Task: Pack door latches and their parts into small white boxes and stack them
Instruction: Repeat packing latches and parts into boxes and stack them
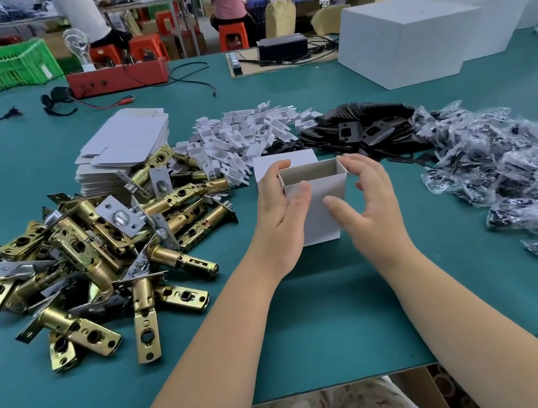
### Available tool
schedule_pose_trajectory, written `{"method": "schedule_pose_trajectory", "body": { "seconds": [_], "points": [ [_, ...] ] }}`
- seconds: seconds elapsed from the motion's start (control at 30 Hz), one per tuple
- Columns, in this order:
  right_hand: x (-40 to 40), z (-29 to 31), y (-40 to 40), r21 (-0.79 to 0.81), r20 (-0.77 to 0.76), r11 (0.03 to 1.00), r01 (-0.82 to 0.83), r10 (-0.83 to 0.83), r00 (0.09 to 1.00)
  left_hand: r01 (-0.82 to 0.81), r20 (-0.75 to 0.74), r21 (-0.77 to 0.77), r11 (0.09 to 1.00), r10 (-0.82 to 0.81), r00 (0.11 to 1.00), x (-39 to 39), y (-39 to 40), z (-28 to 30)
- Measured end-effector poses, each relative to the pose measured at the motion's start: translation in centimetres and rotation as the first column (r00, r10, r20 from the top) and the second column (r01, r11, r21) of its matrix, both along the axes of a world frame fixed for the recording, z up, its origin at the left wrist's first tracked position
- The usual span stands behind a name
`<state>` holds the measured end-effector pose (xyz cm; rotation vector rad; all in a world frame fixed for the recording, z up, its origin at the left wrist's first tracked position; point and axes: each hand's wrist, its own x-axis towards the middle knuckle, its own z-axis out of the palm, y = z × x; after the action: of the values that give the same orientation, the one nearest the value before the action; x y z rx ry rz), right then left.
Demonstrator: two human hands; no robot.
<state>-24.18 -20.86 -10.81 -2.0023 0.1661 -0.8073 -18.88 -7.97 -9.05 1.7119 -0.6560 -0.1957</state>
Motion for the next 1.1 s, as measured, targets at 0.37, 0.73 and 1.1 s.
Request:
{"method": "schedule_pose_trajectory", "body": {
  "seconds": [0.37,0.73,1.1],
  "points": [
    [0.9,-1.0,0.2,0.127,-0.054,0.988,-0.088,0.096,0.994,-0.087,0.220,0.484,0.871,-0.025,0.975,1.3,1.9,1.8],
    [1.4,-1.4,0.1,0.169,-0.026,0.985,-0.017,0.021,0.999,-0.290,0.275,0.957,-0.009,-0.294,0.915,2.5,9.9,5.3],
    [1.3,-1.4,0.0,0.169,-0.016,0.986,-0.011,0.014,1.000,-0.305,0.378,0.917,0.256,-0.318,0.870,3.2,10.8,4.4]
  ]
}}
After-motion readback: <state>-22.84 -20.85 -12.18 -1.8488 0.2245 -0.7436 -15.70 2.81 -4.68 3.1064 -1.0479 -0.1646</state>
